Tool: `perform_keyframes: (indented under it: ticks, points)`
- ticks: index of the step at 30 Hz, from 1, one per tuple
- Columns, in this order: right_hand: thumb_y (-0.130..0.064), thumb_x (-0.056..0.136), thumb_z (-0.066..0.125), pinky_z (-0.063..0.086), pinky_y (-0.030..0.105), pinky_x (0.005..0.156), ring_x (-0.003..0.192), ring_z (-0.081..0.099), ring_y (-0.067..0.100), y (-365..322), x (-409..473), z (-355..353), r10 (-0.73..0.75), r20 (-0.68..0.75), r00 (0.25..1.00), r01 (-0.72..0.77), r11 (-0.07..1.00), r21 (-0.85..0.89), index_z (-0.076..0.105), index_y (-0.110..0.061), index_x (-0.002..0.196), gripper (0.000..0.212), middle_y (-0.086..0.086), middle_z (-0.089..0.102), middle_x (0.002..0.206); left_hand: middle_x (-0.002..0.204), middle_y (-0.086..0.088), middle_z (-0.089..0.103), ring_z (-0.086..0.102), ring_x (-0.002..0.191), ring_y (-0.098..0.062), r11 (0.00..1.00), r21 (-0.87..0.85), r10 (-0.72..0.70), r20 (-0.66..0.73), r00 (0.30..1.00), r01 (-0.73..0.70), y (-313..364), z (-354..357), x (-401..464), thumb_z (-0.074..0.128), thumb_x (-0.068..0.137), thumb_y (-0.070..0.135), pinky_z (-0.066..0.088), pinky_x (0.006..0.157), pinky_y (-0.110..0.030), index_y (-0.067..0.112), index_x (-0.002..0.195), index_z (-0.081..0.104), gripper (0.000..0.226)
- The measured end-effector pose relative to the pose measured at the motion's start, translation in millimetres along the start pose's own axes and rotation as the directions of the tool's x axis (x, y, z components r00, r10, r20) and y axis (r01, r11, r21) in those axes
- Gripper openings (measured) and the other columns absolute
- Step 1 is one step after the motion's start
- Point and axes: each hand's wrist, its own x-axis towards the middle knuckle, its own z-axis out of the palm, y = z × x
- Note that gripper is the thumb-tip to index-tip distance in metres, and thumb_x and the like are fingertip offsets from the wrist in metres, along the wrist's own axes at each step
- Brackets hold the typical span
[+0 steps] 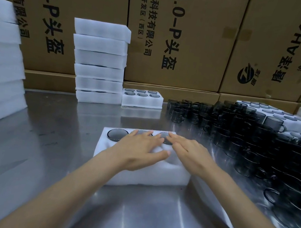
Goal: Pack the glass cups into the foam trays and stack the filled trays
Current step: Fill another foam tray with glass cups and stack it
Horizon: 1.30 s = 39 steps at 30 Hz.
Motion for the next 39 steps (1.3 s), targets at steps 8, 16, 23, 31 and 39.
perform_keyframes:
  ticks: [8,16,23,31,39]
  points:
    - [-0.027,0.099,0.031,0.027,0.035,0.112,0.137,0.032,0.006,7,0,13,0.011,-0.118,0.993,0.022,0.961,0.276,0.045,-0.034,0.139,0.042,-0.019,0.036,0.148,0.157,0.013,0.018,0.008,0.145,-0.006,0.999,0.023,-0.032,-0.058,0.998,0.033,5,8,-7,0.028,0.096,0.056,0.002,0.117,-0.036,0.027,0.149,0.025,0.061]
    - [-0.024,0.096,0.042,0.039,0.042,0.098,0.137,0.028,0.026,54,-4,5,0.381,-0.443,0.811,-0.395,0.916,0.065,0.032,-0.016,0.146,0.052,0.004,0.02,0.157,0.099,0.0,0.069,0.064,0.089,-0.024,0.977,0.154,0.205,-0.48,0.853,-0.148,11,10,-45,0.041,0.089,0.035,0.049,0.077,-0.038,0.012,0.097,0.07,0.038]
    - [-0.017,0.092,0.049,0.035,0.038,0.073,0.114,0.048,0.04,63,-2,0,0.587,-0.375,0.718,-0.639,0.769,-0.018,0.036,-0.004,0.131,0.043,0.024,0.022,0.148,0.089,0.001,0.07,0.066,0.077,-0.022,0.964,0.224,0.229,-0.446,0.865,-0.139,0,11,-63,0.045,0.086,0.034,0.053,0.067,-0.031,0.012,0.088,0.072,0.035]
    - [-0.037,0.094,0.052,0.041,0.037,0.072,0.106,0.052,0.034,54,-5,-1,0.455,-0.441,0.773,-0.559,0.818,-0.136,0.055,-0.009,0.115,0.035,0.013,0.049,0.117,0.089,0.0,0.07,0.065,0.079,-0.022,0.961,0.238,0.23,-0.394,0.89,-0.143,0,11,-65,0.045,0.088,0.036,0.052,0.068,-0.032,0.012,0.09,0.072,0.037]
    - [-0.032,0.094,0.053,0.036,0.032,0.063,0.086,0.051,0.023,21,-9,-13,0.144,-0.618,0.773,-0.173,0.985,0.012,0.064,-0.016,0.089,0.02,-0.004,0.05,0.084,0.102,0.006,0.068,0.063,0.094,-0.015,0.987,0.041,0.151,-0.583,0.798,-0.157,-6,5,-73,0.043,0.089,0.033,0.048,0.079,-0.027,0.015,0.103,0.069,0.034]
